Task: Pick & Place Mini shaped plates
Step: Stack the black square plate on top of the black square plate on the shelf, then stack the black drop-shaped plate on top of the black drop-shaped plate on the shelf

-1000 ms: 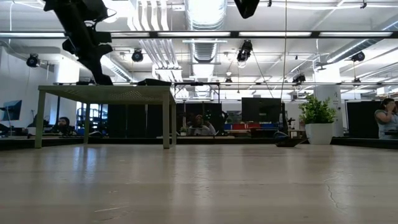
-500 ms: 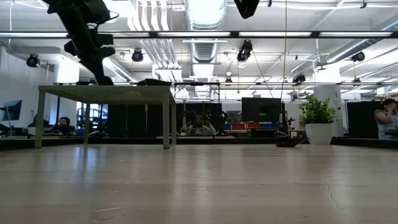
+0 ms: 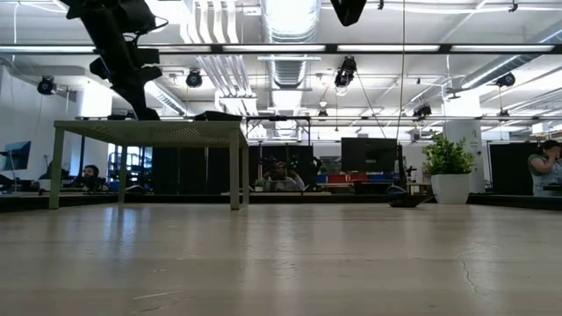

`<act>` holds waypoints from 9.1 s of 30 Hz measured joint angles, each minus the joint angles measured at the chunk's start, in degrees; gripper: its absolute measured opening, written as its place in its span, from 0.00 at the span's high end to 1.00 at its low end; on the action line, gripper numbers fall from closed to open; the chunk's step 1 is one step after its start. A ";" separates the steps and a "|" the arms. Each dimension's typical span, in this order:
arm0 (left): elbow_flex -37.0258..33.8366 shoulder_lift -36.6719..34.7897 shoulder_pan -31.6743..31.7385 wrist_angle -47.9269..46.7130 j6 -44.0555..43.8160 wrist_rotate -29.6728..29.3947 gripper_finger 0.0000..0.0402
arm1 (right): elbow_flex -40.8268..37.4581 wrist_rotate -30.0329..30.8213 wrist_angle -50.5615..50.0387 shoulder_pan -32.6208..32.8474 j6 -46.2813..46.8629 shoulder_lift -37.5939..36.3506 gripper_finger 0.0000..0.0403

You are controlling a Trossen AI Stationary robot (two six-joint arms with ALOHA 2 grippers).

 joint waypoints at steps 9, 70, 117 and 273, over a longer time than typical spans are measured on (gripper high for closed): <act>0.00 -0.02 0.00 0.00 0.02 0.00 0.88 | 0.00 0.00 0.00 0.00 0.02 0.02 0.75; -9.03 -13.37 -69.87 11.38 -16.42 -4.52 1.00 | -0.02 -0.57 -36.65 17.78 23.68 0.00 0.98; -4.61 9.53 -86.90 24.52 -16.26 -14.08 1.00 | -9.77 -6.54 -36.29 26.86 44.09 10.53 0.71; 0.79 34.25 -75.19 57.53 -22.10 -36.90 0.98 | -1.31 42.37 -0.70 8.48 0.67 9.53 0.98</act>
